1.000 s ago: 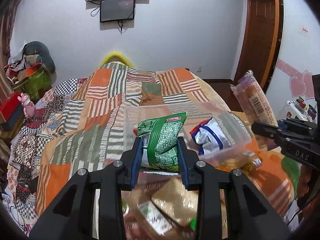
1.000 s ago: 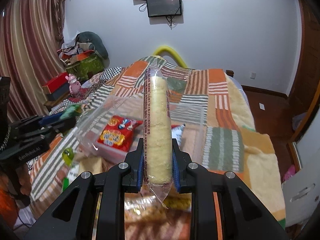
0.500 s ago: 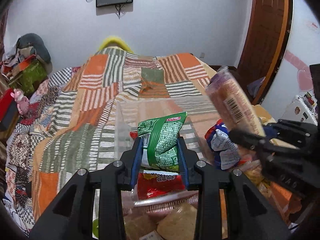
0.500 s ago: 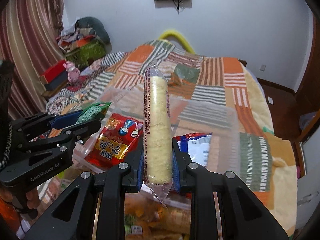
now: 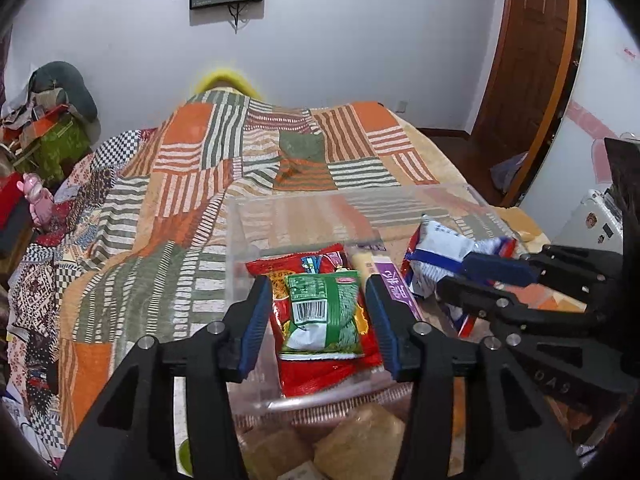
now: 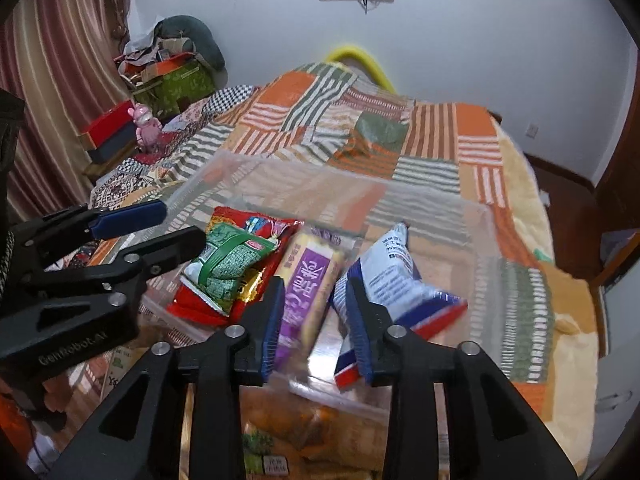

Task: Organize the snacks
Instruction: 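Lower both held snacks into the clear box and open both tools, then grasp the green jelly cup with the left tool while the right tool grasps the small white-and-yellow bag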

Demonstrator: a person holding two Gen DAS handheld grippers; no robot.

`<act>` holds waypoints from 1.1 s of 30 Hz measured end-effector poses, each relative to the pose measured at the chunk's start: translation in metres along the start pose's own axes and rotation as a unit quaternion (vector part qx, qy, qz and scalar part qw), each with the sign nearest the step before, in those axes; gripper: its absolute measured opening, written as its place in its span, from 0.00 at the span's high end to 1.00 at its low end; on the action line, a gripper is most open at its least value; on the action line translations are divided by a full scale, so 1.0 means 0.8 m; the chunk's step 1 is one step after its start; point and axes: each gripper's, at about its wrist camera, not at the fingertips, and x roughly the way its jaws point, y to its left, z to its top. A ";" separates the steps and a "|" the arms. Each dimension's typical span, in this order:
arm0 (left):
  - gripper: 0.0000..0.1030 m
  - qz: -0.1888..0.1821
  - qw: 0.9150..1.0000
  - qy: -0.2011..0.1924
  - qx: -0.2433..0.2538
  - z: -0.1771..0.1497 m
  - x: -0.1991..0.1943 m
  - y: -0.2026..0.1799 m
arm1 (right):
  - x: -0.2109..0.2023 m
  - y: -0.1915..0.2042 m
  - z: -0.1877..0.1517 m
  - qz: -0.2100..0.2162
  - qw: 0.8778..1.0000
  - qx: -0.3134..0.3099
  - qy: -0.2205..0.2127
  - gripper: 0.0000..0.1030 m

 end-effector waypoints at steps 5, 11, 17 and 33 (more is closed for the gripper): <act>0.46 0.005 1.000 -0.021 0.002 -0.003 -0.041 0.010 | -0.032 -0.007 -0.005 -0.008 1.000 -0.004 -0.026 0.63; 0.41 0.025 0.999 -0.033 0.007 -0.017 -0.079 0.029 | -0.070 -0.021 -0.014 -0.025 0.998 -0.006 -0.052 0.56; 0.39 0.049 0.999 -0.015 -0.003 -0.046 -0.092 0.058 | -0.092 -0.039 -0.031 -0.044 0.997 0.004 -0.060 0.50; 0.39 0.045 0.996 0.058 -0.046 -0.131 -0.059 0.098 | -0.074 -0.077 -0.104 -0.050 0.997 0.058 0.012 0.30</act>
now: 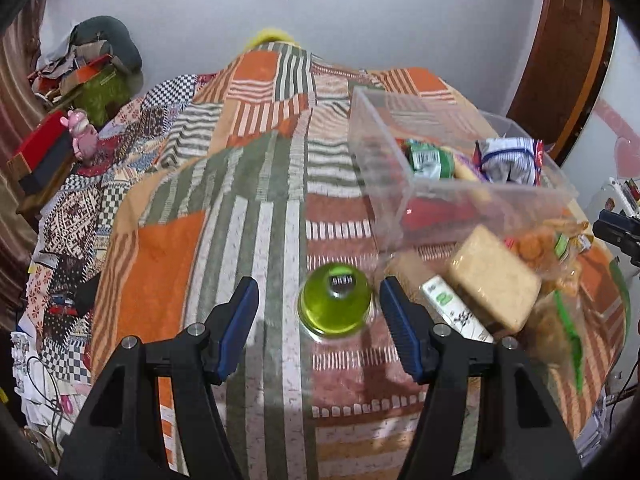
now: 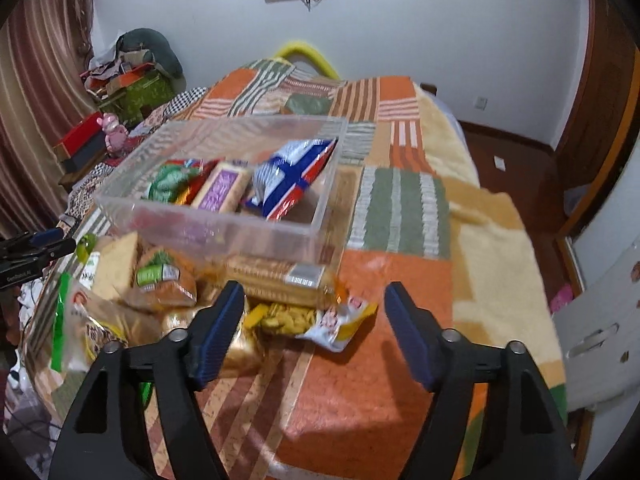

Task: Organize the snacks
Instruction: 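Grasp the green jelly cup with the left tool while the right tool grasps the small white-and-yellow bag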

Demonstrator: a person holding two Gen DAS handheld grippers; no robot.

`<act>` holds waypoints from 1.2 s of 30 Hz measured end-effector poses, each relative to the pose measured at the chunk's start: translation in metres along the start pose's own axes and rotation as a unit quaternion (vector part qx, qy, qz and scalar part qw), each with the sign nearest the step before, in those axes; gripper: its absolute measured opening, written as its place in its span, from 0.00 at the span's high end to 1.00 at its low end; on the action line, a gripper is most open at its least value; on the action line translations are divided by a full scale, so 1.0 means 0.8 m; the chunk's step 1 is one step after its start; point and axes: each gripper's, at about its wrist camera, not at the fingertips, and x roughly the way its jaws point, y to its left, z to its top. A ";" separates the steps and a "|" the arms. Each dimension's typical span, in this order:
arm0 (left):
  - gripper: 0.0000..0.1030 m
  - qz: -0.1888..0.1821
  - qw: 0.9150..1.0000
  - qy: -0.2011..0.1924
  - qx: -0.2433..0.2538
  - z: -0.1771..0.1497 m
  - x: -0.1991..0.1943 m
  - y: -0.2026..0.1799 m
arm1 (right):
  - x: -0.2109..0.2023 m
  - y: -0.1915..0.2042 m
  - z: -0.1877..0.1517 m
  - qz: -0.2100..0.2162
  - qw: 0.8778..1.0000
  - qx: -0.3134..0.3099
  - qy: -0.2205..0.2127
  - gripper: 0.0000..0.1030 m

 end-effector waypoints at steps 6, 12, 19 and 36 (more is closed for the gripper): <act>0.41 -0.005 1.000 0.017 -0.003 -0.007 0.022 -0.002 | 0.022 0.000 -0.016 0.006 0.999 0.009 0.031 0.30; 0.47 -0.006 1.000 0.028 -0.003 -0.007 0.040 -0.004 | 0.029 -0.010 -0.018 0.021 0.998 0.036 0.038 0.26; 0.53 -0.006 1.000 0.028 -0.004 -0.008 0.055 -0.005 | 0.038 -0.019 -0.017 0.004 0.997 0.051 0.051 0.30; 0.53 0.014 1.000 -0.021 0.002 -0.005 0.001 -0.008 | 0.017 -0.045 -0.035 -0.010 0.997 0.067 0.037 0.67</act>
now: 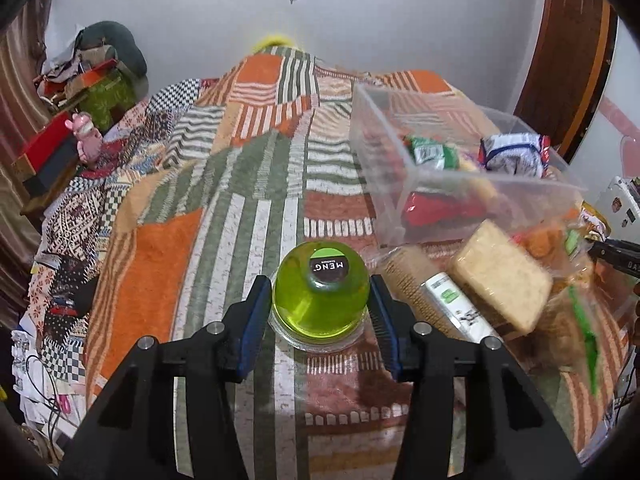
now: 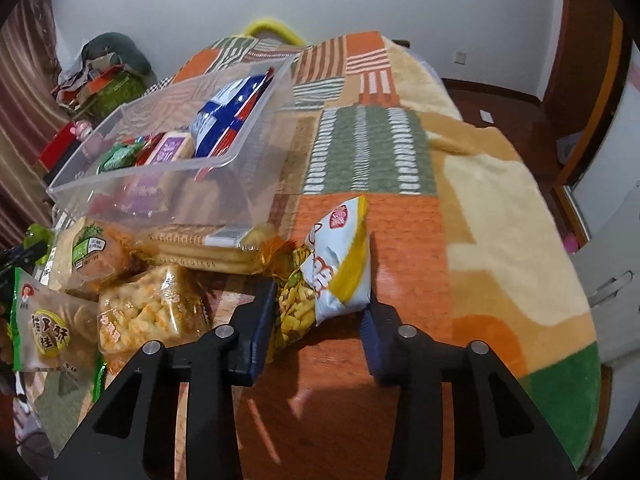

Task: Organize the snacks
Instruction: 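Grasp the green jelly cup with the left tool while the right tool grasps the small white-and-yellow bag, then carry the jelly cup and small bag into the clear box and release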

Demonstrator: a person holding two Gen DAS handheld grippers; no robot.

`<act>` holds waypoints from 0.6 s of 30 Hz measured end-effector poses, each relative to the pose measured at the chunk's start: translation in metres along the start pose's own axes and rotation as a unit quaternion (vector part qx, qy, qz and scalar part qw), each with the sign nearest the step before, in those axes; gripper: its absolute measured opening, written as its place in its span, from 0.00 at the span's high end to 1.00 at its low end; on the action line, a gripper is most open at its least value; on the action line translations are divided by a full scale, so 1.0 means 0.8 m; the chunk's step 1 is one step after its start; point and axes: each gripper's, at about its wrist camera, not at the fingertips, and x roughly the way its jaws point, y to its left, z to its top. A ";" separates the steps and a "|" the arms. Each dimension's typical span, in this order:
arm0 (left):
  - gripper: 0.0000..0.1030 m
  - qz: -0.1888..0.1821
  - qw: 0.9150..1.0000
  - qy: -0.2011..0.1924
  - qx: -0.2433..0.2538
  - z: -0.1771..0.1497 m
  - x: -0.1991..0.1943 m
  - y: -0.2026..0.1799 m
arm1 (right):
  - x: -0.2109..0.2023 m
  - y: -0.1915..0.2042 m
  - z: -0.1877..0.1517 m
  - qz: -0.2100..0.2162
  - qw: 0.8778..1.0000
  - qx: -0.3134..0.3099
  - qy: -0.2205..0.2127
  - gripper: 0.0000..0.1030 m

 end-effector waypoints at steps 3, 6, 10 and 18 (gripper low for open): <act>0.53 -0.001 1.000 -0.015 -0.003 0.007 -0.015 -0.003 | -0.015 -0.005 0.000 -0.007 1.000 0.002 -0.012 0.74; 0.53 -0.004 1.000 -0.026 -0.005 0.014 -0.026 -0.007 | -0.029 -0.012 0.004 -0.007 1.000 0.005 -0.023 0.86; 0.53 -0.007 0.999 -0.039 -0.003 0.023 -0.038 -0.014 | -0.042 -0.009 0.008 -0.019 0.999 -0.004 -0.038 0.88; 0.53 -0.021 0.998 -0.065 0.000 0.046 -0.058 -0.032 | -0.070 0.004 0.028 -0.017 0.997 -0.019 -0.079 0.90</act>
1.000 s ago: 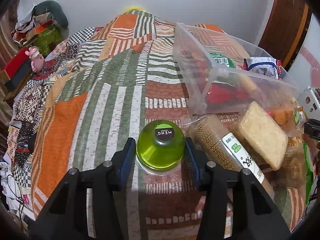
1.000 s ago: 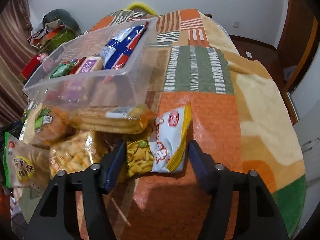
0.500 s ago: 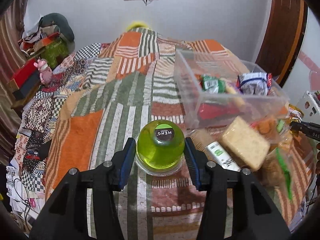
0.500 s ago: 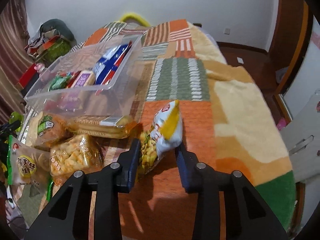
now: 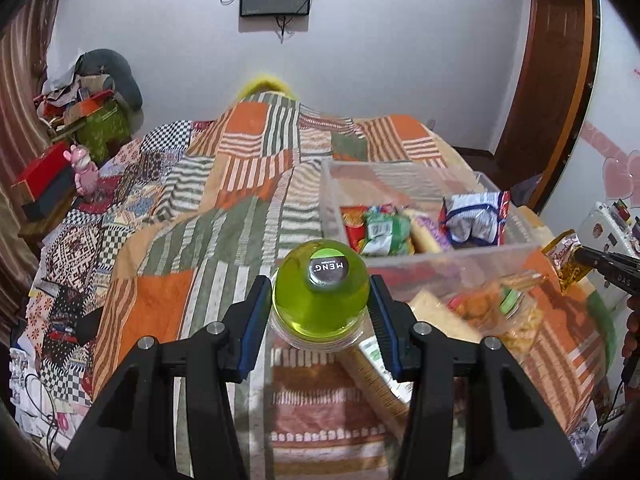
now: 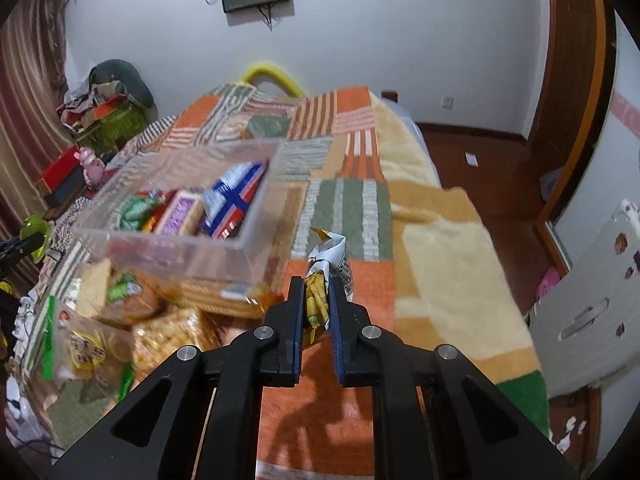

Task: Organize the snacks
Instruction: 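Carry the jelly cup and small bag into the clear box and release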

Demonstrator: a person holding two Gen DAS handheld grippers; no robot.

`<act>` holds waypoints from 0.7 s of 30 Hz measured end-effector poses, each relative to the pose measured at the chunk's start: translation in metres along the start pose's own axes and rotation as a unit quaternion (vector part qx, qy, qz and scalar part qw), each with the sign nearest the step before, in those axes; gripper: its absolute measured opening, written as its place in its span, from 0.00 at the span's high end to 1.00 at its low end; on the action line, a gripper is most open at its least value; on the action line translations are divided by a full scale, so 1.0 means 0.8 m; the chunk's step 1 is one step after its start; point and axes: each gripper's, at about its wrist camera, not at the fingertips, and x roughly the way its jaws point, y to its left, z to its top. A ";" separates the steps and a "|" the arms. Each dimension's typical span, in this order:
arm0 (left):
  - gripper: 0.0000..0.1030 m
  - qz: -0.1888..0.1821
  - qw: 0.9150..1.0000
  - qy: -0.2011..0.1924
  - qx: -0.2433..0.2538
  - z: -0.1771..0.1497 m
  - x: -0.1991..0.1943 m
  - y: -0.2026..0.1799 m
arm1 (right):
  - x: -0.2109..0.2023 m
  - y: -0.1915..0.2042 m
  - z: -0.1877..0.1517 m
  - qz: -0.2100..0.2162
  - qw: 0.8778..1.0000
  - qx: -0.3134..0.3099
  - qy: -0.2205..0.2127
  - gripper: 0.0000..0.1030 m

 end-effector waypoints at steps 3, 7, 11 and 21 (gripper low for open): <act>0.53 -0.007 1.000 -0.010 0.001 0.013 -0.002 -0.007 | -0.006 0.007 0.014 0.008 1.000 -0.008 -0.017 0.90; 0.53 -0.017 1.000 -0.019 0.005 0.026 -0.001 -0.018 | -0.015 0.022 0.032 0.028 0.999 -0.014 -0.042 0.90; 0.53 -0.025 0.999 -0.025 0.018 0.039 0.006 -0.033 | -0.014 0.042 0.048 0.049 0.997 -0.023 -0.057 0.90; 0.53 -0.047 0.999 0.002 0.022 0.054 0.057 -0.053 | 0.026 0.095 0.070 0.095 0.993 -0.046 -0.056 0.90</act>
